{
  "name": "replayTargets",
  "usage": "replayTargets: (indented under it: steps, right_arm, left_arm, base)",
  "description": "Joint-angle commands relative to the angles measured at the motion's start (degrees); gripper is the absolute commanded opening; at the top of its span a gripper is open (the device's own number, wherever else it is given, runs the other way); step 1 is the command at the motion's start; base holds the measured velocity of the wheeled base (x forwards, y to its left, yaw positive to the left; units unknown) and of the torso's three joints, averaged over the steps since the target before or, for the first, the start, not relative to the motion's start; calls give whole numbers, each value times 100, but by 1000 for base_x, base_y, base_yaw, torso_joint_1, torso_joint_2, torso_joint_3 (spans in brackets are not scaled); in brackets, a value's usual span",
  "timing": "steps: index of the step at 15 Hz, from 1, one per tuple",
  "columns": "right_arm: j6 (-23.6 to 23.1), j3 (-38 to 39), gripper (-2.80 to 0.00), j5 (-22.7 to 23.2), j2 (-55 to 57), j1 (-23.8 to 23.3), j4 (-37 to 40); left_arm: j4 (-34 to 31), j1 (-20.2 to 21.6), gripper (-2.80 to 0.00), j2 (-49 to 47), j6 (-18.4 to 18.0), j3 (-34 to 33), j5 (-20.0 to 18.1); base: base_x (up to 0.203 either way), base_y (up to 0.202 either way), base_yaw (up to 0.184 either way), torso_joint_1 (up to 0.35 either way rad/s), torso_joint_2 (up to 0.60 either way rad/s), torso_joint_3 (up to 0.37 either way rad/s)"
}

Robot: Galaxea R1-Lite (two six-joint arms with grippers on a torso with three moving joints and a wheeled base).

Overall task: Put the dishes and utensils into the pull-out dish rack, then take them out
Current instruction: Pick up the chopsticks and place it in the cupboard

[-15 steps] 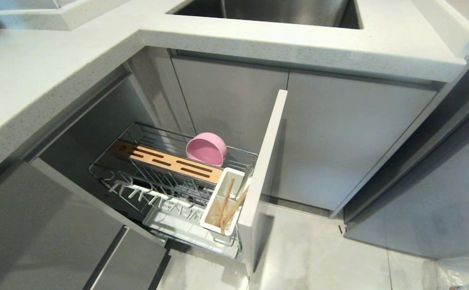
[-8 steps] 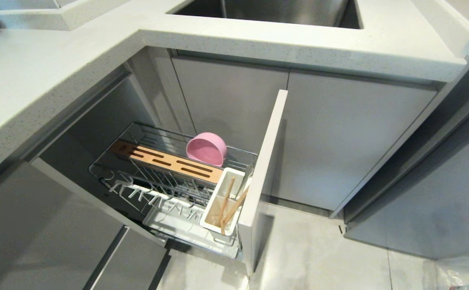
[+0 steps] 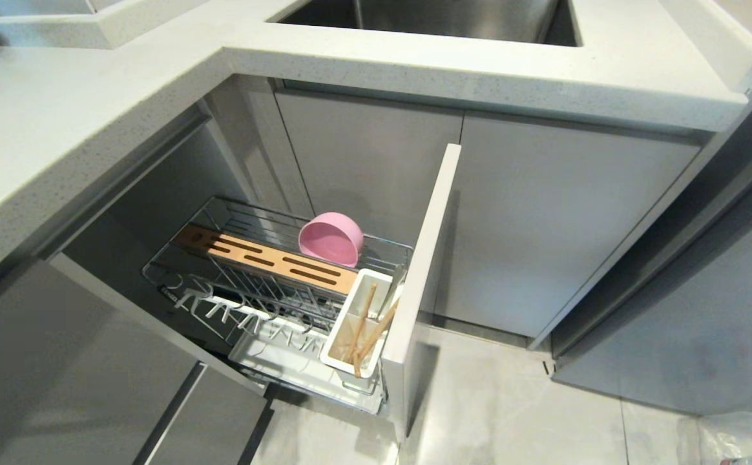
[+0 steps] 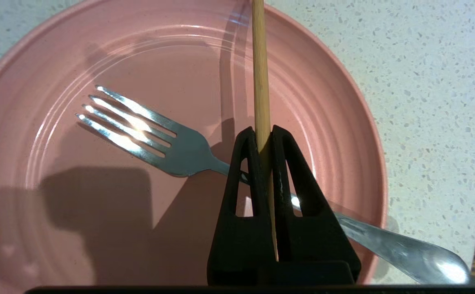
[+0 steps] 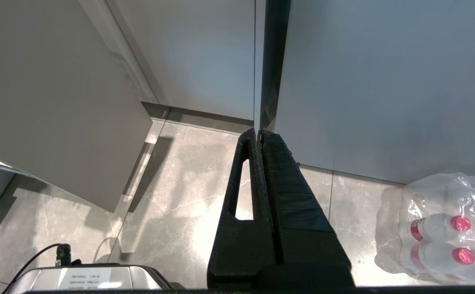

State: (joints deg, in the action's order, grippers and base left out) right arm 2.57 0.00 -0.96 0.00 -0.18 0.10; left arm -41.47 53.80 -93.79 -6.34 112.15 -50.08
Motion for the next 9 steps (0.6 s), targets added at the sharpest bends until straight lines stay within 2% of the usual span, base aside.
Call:
replayTargets:
  steps: [1,5,7,9]
  right_arm:
    - [1,9,-280,0,0,1,-1]
    - [-1,9,-280,0,0,1,-1]
    - [5,9,-280,0,0,1,-1]
    - [-2,9,-280,0,0,1,-1]
  left_arm:
    - [-25,37,-280,145,13,-1,-15]
    - [-28,139,-280,514,397,-1,-11]
    - [-20,99,-280,731,809,-1,-21]
    - [-25,-169,-280,943,1304,-1,-33]
  base:
    - [0,0,0,0,0,0]
    - [0,0,0,0,0,0]
    - [0,0,0,0,0,0]
    - [0,0,0,0,0,0]
